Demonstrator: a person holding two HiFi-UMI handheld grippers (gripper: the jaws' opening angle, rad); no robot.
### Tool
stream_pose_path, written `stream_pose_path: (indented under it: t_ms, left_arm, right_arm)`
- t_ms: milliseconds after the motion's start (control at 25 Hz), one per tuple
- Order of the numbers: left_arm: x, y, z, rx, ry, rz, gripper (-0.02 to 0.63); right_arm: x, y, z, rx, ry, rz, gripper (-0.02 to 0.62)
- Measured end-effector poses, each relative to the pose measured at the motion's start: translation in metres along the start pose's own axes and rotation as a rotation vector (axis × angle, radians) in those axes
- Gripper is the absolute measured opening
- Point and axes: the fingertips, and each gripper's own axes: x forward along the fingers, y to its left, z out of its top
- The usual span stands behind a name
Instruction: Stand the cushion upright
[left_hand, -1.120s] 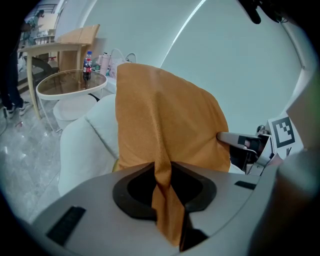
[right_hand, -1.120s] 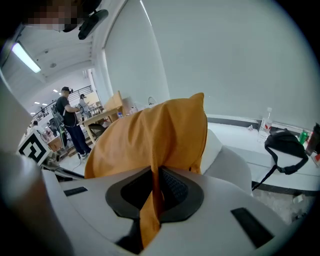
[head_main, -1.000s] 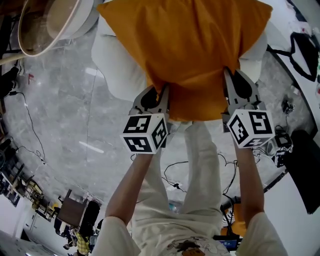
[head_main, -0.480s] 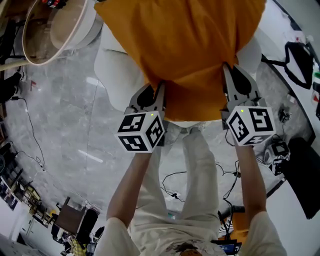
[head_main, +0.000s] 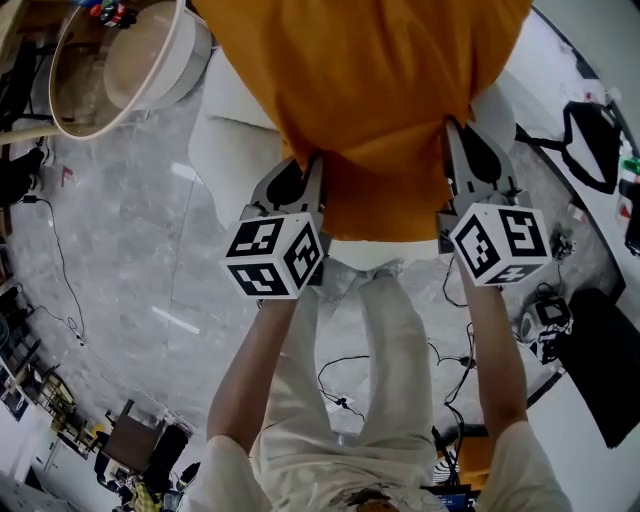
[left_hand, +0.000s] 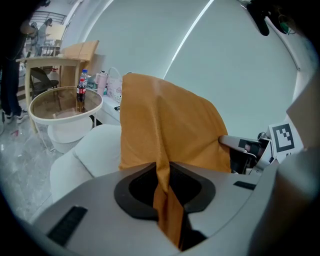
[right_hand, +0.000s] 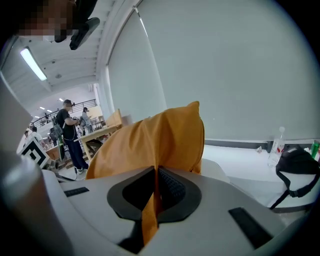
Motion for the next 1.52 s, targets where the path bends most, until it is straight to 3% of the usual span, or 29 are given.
stream_pose_path:
  t_ms: [1040,1520]
  left_arm:
    - [0.069,-0.010,0.108,0.078,-0.133,-0.010,0.055]
    - [0.114,0.005,0.126,0.120,-0.165,0.018,0.050]
  right_arm:
    - [0.057,-0.045,0.087,-0.038,-0.173,0.000,0.032]
    - [0.099,-0.061,0.091,-0.076,-0.177,0.013,0.032]
